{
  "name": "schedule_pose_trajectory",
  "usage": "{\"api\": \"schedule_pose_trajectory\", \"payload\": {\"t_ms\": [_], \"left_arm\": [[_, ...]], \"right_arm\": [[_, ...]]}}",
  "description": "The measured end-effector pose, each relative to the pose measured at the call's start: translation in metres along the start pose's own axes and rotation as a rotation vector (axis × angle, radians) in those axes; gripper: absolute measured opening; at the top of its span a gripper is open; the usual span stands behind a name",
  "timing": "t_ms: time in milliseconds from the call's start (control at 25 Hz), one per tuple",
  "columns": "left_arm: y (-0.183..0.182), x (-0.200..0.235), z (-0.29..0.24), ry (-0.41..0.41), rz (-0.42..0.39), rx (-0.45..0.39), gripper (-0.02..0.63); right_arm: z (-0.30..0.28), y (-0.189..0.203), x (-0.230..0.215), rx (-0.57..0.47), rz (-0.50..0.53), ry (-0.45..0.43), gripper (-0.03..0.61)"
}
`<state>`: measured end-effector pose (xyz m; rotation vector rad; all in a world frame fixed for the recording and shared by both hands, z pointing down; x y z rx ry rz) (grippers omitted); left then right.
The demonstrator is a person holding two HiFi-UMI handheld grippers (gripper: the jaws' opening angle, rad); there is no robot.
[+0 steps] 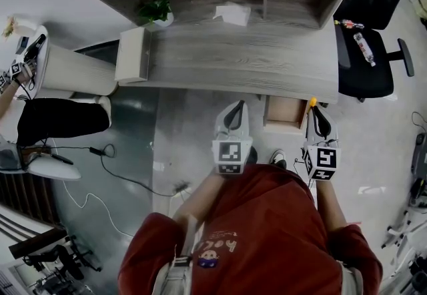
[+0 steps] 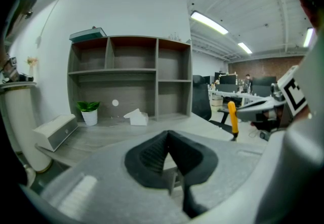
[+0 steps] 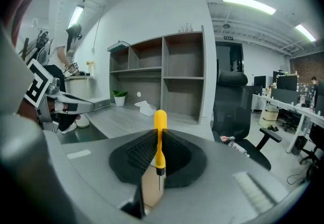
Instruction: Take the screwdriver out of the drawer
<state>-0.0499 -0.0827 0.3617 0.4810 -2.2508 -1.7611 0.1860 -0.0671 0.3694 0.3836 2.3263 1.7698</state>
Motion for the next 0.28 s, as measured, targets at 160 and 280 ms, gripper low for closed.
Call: {"api": "schedule_pose_trajectory", "payload": {"t_ms": [160, 280], "left_arm": [[-0.0002, -0.0004, 0.0004, -0.002, 0.003, 0.001, 0.001], [0.0011, -0.001, 0.004, 0.0, 0.006, 0.009, 0.002]], "right_arm": [[-0.0003, 0.0012, 0.0006, 0.006, 0.004, -0.003, 0.025], [0.0027, 0.0017, 0.002, 0.01, 0.0, -0.004, 0.025]]}}
Point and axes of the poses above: the fingertips, and each gripper's own axes: z backward along the fingers, x to its left, y out of its underside, the point moved 6 cm from there along z, backward along the fingers, and after that the axes turned 7 degrees about -x, right-handed, at the moved point
